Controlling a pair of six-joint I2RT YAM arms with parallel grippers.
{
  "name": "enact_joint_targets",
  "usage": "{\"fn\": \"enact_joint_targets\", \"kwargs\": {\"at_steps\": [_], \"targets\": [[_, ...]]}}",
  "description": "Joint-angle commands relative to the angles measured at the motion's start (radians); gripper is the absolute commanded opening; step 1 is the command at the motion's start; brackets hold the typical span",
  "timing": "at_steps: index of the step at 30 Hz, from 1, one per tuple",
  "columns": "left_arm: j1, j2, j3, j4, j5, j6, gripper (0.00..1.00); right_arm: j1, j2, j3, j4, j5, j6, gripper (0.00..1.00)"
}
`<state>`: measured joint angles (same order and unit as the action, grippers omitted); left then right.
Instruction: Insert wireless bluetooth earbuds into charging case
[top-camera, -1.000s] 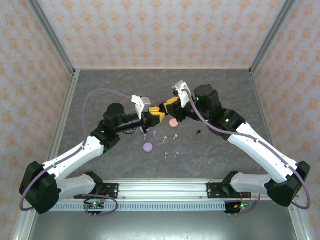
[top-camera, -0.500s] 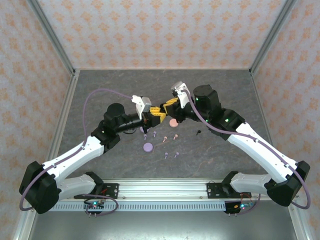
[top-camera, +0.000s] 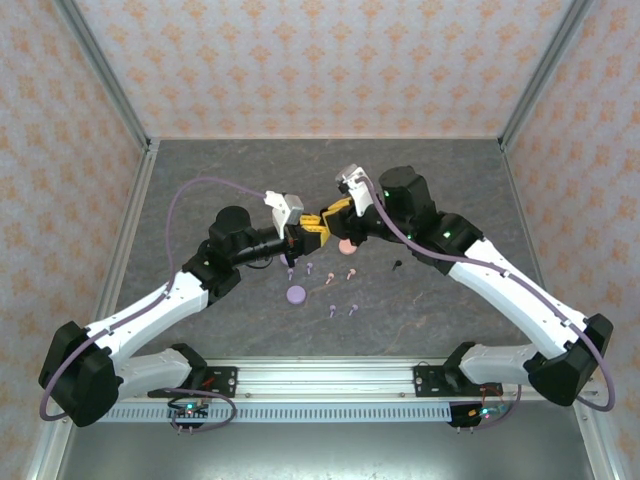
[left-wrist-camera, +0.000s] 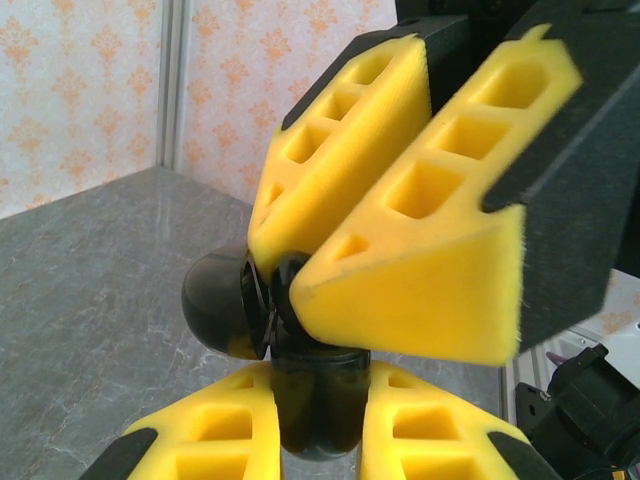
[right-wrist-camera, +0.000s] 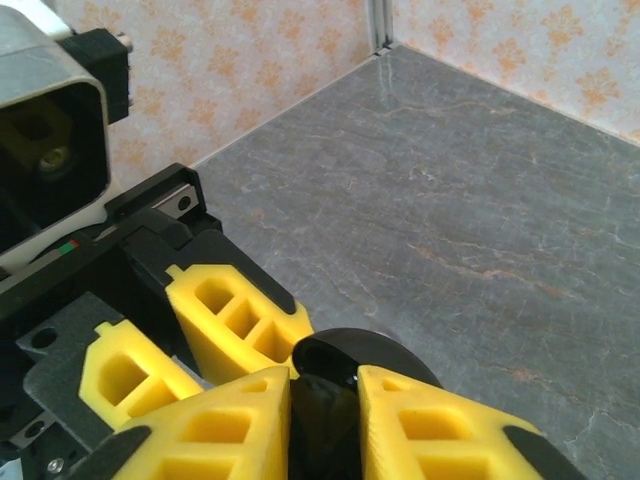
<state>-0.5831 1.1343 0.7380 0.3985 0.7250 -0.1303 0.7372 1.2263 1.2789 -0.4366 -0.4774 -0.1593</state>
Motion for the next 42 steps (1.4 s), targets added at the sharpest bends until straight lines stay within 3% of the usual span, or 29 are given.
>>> {"fn": "enact_joint_targets", "kwargs": {"at_steps": [1,8,14,17,26,42], "targets": [[-0.017,-0.013,0.020,0.056,0.014,0.021,0.00,0.007,0.007,0.056,-0.035,-0.049,0.019,0.29],[-0.017,-0.024,0.012,0.056,0.011,0.027,0.00,0.004,0.018,0.134,-0.082,0.009,0.055,0.45],[-0.018,-0.043,-0.005,0.059,-0.011,0.039,0.00,-0.035,0.011,0.188,-0.122,0.058,0.135,0.48],[-0.019,-0.057,-0.017,0.057,-0.026,0.050,0.00,-0.101,-0.001,0.181,-0.144,0.091,0.218,0.50],[-0.020,-0.120,-0.035,0.039,-0.047,0.087,0.00,-0.372,0.030,0.023,-0.281,0.073,0.390,0.53],[-0.020,-0.169,-0.007,-0.012,-0.061,0.116,0.00,-0.473,0.319,-0.209,-0.266,0.227,0.414,0.52]]}}
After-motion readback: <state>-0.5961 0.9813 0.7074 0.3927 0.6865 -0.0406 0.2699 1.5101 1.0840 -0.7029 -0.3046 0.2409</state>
